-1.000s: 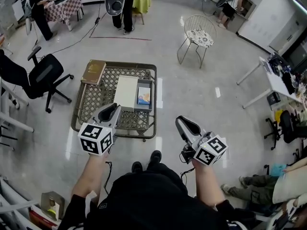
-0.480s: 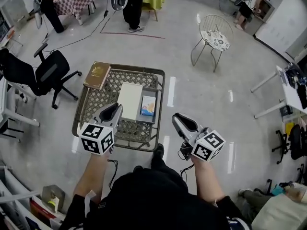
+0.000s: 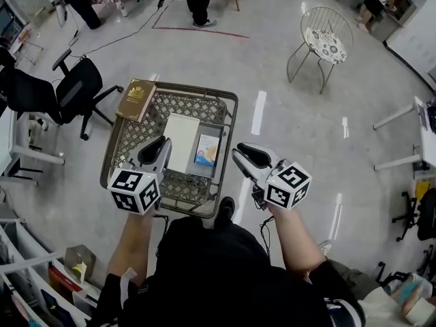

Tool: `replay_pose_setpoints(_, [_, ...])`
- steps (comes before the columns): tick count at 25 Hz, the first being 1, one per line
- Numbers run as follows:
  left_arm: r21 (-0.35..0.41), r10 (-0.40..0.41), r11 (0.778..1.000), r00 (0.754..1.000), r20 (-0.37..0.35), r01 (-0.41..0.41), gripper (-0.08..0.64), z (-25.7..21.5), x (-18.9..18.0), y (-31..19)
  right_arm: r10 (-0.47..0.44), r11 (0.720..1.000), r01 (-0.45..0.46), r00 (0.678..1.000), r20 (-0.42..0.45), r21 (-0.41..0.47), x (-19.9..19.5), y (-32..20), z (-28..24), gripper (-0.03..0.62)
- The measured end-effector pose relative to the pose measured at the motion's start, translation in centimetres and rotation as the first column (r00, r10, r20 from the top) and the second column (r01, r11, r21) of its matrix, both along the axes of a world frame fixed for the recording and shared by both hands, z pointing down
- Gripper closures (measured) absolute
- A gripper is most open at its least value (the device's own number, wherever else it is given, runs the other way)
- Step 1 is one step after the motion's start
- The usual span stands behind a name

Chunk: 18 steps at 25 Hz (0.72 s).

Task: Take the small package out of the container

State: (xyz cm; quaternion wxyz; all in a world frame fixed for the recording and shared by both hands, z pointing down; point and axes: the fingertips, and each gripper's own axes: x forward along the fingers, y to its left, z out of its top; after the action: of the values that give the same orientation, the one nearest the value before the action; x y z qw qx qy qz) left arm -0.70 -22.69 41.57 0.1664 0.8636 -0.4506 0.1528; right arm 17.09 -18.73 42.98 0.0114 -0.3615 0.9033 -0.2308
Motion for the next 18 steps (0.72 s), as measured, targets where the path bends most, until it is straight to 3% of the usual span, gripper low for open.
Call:
replay_pose_setpoints(4, [-0.013,-0.006,1.000,1.000,0.003,0.006,0.503,0.9,0.3,-1.2,-0.041,0.999,0.040,0.998,-0.036,-0.032,-1.0,-1.8,2.0,0.489])
replay_pose_setpoints(10, [-0.053,-0.006,0.999,1.000,-0.018,0.005,0.503,3.4,-0.4,-2.2,-0.121,0.989,0.105,0.979,-0.162,-0.099,-3.4,-4.3,6.4,0.461])
replay_pose_setpoints(14, [-0.078,-0.006,0.997,1.000,-0.030,0.004,0.503,5.2,-1.3,-2.4,-0.206,0.970,0.161,0.943,-0.262,-0.184,-5.6,-5.8,11.0,0.431])
replay_pose_setpoints(18, [-0.097,-0.010,0.995,0.999,-0.043,0.005,0.503,7.0,-2.2,-2.9,-0.302,0.940,0.212,0.881,-0.363,-0.269,-7.7,-7.2,16.0,0.398])
